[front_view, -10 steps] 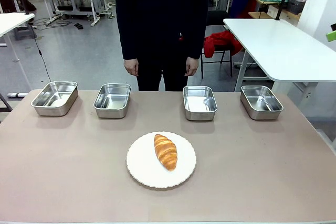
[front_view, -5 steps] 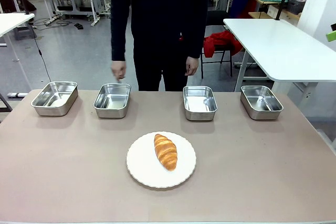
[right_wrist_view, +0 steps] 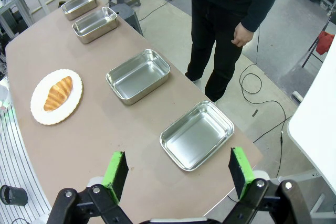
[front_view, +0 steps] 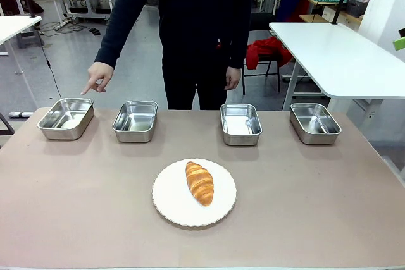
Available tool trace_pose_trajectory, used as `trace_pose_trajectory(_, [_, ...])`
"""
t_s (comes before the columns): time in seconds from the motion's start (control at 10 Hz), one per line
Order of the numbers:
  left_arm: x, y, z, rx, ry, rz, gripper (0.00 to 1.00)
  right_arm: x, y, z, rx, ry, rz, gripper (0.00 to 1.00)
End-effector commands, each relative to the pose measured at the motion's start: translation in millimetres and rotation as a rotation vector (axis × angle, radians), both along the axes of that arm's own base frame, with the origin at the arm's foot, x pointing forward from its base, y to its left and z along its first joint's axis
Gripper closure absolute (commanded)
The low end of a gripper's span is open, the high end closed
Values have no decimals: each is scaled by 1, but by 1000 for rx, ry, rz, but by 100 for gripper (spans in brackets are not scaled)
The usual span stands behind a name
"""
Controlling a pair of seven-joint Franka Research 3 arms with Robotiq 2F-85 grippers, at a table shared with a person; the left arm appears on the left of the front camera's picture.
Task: Place the bread in the container.
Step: Place the Butter Roll into the Airtight Container indicated by the human.
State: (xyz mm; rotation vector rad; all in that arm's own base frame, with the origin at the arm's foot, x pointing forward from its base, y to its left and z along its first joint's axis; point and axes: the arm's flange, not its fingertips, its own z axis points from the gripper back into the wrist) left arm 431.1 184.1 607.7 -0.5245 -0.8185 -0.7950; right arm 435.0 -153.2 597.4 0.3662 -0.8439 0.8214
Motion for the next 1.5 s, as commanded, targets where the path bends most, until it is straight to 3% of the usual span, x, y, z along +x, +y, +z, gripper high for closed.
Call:
trace_pose_trajectory(0.0, [-2, 0, 0, 0, -10, -13, 0, 1, 1, 0, 8, -9, 3, 0])
trace_pose_trajectory(1.4, [-2, 0, 0, 0, -10, -13, 0, 1, 1, 0, 8, -9, 3, 0])
